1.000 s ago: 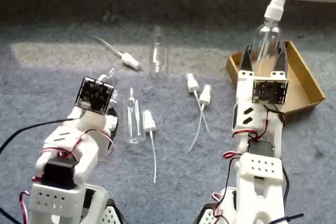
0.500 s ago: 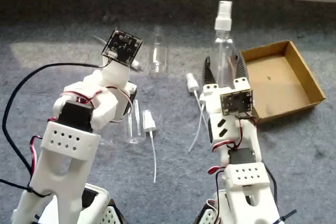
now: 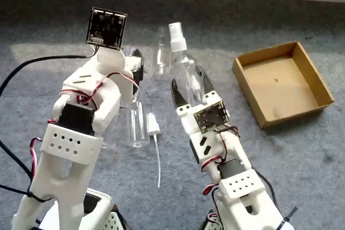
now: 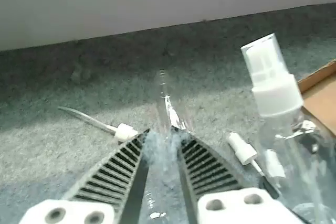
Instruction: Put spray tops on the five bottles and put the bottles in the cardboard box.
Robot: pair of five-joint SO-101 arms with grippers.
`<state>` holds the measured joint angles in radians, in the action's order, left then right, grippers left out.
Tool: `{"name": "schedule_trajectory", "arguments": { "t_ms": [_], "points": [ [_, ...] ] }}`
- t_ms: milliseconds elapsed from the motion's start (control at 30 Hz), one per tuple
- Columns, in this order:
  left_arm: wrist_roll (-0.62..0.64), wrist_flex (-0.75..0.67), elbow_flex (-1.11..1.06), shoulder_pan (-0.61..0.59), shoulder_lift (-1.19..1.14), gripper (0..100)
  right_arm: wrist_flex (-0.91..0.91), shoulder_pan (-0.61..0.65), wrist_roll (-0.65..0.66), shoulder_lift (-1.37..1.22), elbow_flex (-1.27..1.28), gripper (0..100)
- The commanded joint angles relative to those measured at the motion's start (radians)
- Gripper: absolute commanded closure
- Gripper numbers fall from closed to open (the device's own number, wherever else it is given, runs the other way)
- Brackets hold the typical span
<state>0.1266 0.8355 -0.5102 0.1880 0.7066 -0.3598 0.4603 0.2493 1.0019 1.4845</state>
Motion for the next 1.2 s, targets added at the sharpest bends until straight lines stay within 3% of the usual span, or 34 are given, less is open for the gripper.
{"name": "schedule_trajectory", "arguments": {
  "t_ms": [0, 300, 867, 1167],
  "points": [
    [0.029, -0.107, -0.042, 0.07, -0.001, 100, -0.007, 0.015, 0.011, 0.028, 0.001, 93.8],
    [0.031, -0.213, -0.157, 0.105, -0.001, 100, -0.008, 0.013, 0.011, 0.03, 0.005, 93.6],
    [0.031, -0.213, -0.18, 0.223, -0.002, 100, -0.008, 0.013, 0.011, 0.039, 0.001, 93.6],
    [0.031, -0.215, -0.196, 0.257, 0.007, 100, 0.001, 0.013, 0.011, 0.229, 0.068, 93.6]
  ]
}}
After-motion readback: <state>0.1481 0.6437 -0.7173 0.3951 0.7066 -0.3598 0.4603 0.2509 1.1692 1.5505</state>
